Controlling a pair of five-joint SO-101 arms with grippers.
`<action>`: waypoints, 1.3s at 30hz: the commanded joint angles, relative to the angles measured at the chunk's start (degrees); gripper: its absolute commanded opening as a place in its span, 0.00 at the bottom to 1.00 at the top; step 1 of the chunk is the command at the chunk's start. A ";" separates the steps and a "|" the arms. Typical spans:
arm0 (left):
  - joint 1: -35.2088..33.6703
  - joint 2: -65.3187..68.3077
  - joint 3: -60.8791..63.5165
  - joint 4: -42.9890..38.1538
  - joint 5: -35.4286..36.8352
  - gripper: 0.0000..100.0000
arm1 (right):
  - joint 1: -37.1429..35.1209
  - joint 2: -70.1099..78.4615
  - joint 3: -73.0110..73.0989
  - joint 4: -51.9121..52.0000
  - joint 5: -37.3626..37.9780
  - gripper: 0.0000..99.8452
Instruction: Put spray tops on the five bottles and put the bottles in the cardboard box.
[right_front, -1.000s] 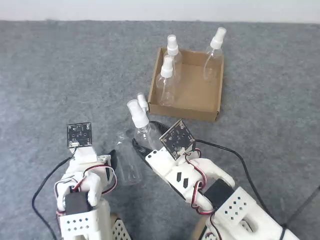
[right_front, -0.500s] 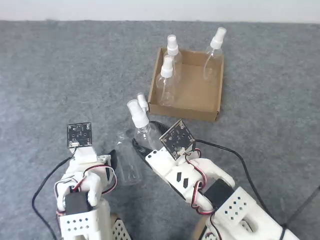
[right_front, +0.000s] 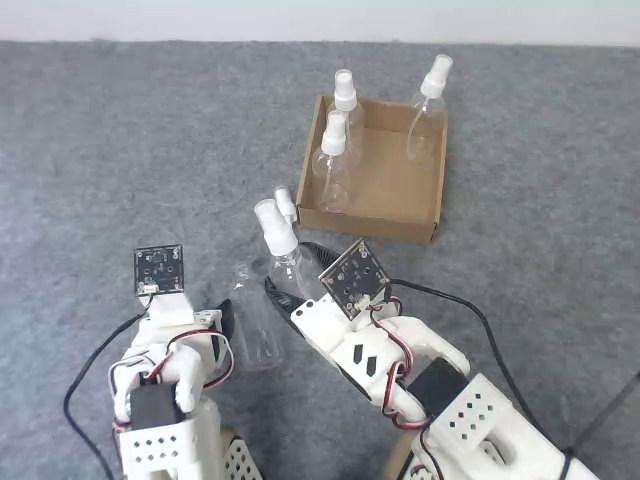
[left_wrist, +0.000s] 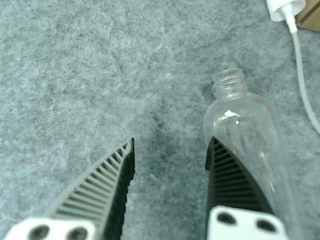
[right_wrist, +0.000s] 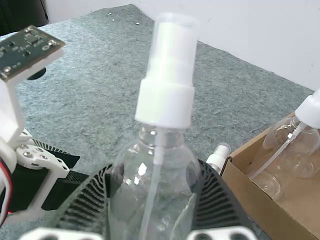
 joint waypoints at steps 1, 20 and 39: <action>-0.18 -0.88 -0.66 0.26 -0.26 0.22 | 0.66 -2.15 -0.53 0.04 -0.26 0.01; 8.88 -0.88 -0.66 -0.18 -0.26 0.21 | 0.66 -1.71 -0.53 0.13 -0.26 0.01; -4.66 5.19 -27.74 -6.86 -9.58 0.22 | 0.66 -1.71 0.35 0.22 -0.18 0.01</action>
